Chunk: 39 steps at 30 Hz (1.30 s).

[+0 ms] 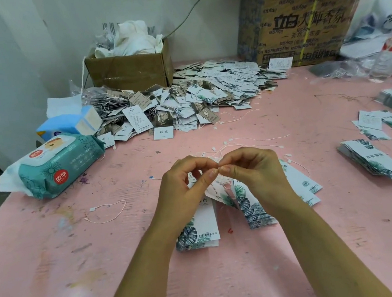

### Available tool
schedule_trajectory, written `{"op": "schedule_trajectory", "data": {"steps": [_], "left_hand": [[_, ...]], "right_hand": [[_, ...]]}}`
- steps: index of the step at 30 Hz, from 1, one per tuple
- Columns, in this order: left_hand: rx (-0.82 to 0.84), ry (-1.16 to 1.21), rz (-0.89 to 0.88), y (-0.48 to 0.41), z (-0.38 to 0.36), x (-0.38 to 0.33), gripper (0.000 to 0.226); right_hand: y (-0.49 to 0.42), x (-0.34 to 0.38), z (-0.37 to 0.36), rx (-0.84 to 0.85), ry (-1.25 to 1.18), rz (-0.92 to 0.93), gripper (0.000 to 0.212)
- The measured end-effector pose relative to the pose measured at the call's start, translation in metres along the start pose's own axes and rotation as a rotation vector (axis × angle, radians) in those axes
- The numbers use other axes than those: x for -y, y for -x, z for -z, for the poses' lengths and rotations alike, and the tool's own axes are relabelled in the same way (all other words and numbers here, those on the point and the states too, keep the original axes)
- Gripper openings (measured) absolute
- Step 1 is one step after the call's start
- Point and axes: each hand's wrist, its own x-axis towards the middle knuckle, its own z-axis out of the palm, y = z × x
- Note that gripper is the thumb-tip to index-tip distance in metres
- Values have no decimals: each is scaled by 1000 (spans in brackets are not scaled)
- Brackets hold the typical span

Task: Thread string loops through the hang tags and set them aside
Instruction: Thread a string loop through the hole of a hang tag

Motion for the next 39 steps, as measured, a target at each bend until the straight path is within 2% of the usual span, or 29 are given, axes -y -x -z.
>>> {"op": "schedule_trajectory", "data": {"steps": [5,8,10,13,16,20,25,30,34,39], "left_hand": [[6,-31,-55,1,-4,1,12],[-44,-6,-52,0,-3,2,12],[-79,48,-35,0,-2,1,14],[-96,156,-21,0,-3,-1,16],[-106,269,20,0,-4,-2,11],[-148,400,75,0,-3,1,12],[-230,545,165,-3,-3,4,14],[-253,367,201,-4,-3,8,18],[-132,228,211,-2,-6,11,27],[-7,180,168,1,-7,5,18]], "right_hand": [[-1,-3,-1,-55,28,6,10],[-2,-3,-3,-3,48,56,16],[-1,-4,1,81,223,82,36],[0,-9,8,240,669,43,63],[0,-14,9,324,851,-68,68],[-1,-14,11,216,800,-111,60],[-4,-10,13,82,565,12,35],[-4,-9,12,17,300,35,30],[-4,-8,12,-35,207,82,30],[-3,-9,10,-57,154,121,17]]}}
